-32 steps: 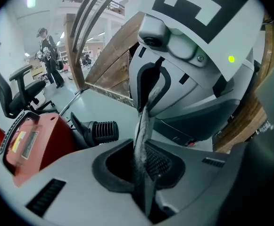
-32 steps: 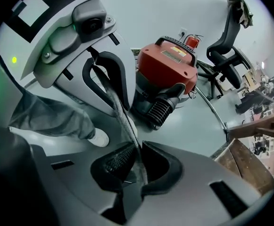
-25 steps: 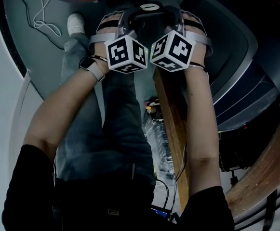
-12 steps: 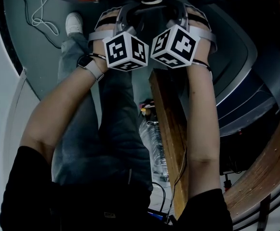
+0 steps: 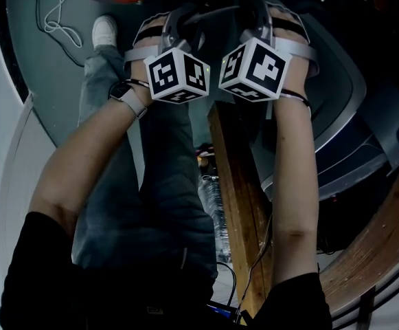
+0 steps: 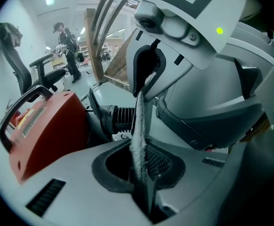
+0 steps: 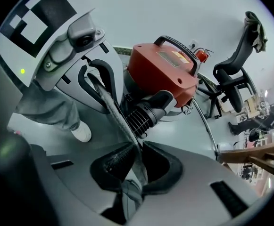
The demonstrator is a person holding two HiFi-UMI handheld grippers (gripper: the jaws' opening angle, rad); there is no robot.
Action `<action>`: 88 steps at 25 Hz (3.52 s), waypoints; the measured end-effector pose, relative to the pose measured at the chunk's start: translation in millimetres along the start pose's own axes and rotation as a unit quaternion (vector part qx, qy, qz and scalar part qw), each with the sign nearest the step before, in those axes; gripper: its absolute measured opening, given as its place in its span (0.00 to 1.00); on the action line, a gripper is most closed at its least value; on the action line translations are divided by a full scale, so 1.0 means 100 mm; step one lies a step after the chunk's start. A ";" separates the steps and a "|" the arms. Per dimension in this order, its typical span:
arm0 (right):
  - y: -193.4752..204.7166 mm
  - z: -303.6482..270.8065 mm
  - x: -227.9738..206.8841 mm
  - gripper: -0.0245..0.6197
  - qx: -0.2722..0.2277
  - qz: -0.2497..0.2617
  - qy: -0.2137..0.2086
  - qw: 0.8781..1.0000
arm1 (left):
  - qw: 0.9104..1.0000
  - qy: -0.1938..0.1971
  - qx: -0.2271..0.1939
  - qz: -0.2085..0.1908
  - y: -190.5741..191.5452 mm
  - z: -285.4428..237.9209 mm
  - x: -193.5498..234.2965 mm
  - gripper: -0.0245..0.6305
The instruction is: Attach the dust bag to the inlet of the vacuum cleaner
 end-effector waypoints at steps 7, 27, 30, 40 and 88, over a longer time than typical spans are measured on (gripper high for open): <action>-0.02 -0.04 -0.04 0.13 -0.012 0.049 -0.019 0.999 | 1.000 0.000 0.008 0.011 0.01 -0.03 0.03 0.09; -0.01 0.16 -0.04 0.13 -0.032 0.063 -0.125 0.990 | 0.999 -0.024 0.020 0.008 0.00 -0.02 0.12 0.08; -0.05 0.35 -0.18 0.14 -0.057 0.045 -0.147 0.987 | 0.999 -0.018 0.022 0.023 0.01 -0.02 0.12 0.08; 0.01 0.04 -0.21 0.13 -0.040 0.069 -0.197 0.977 | 0.999 -0.021 0.018 0.037 0.02 -0.02 0.14 0.08; -0.05 -0.05 0.01 0.11 -0.030 0.164 -0.183 0.969 | 0.995 0.067 0.011 -0.070 -0.15 0.25 0.27 0.12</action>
Point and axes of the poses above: the fingertips, and each gripper's own axes: z backward along the fingers, x to its left, y out of its underside, the point moved 2 cm from there along z, backward along the fingers
